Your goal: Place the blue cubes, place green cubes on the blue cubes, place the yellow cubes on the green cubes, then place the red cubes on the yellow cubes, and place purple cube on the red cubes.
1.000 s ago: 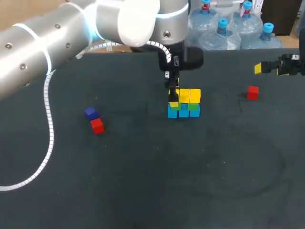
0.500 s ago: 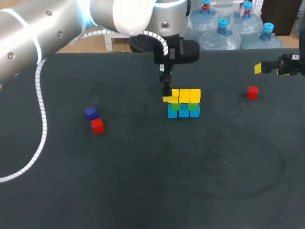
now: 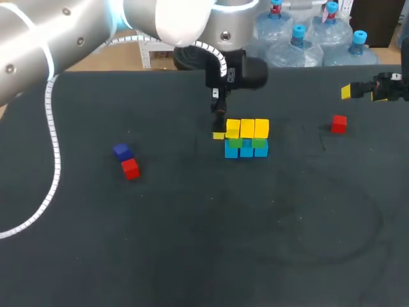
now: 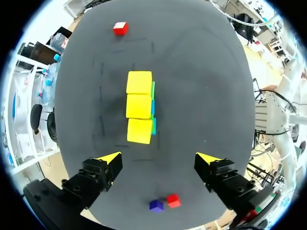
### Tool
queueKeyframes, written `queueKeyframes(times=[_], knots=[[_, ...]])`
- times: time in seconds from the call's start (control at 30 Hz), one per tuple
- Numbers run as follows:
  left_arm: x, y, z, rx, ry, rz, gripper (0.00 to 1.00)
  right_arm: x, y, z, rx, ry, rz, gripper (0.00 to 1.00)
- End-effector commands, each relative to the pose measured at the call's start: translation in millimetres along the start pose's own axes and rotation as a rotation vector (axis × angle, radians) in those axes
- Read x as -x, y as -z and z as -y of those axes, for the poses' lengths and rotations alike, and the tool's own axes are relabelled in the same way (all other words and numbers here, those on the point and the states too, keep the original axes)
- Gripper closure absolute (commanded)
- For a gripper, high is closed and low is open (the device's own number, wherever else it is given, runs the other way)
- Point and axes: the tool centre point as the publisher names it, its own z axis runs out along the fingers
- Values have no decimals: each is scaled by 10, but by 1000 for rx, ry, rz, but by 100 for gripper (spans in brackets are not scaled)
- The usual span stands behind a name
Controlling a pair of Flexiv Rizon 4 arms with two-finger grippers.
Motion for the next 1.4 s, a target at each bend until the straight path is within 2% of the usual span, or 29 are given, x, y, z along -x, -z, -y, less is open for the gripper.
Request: queueKeyframes(times=[0.03,0.33,0.63,0.8,0.93,1.03,1.4], knots=[[3,46,-27,-28,8,-33,0,-1,-3,-1,-1,0,1,0],[-234,116,157,-45,134,-48,0,-1,-3,-1,-1,0,1,0],[-609,53,590,-38,306,-40,0,-1,-3,-1,-1,0,1,0],[-713,-36,862,-42,345,-30,0,-1,-3,-1,-1,0,1,0],[-729,-68,998,-42,349,-14,0,-1,-3,-1,-1,0,1,0],[-707,-9,1013,-65,292,-10,0,-1,-3,-1,-1,0,1,0],[-707,-9,1013,-65,292,-10,0,-1,-3,-1,-1,0,1,0]])
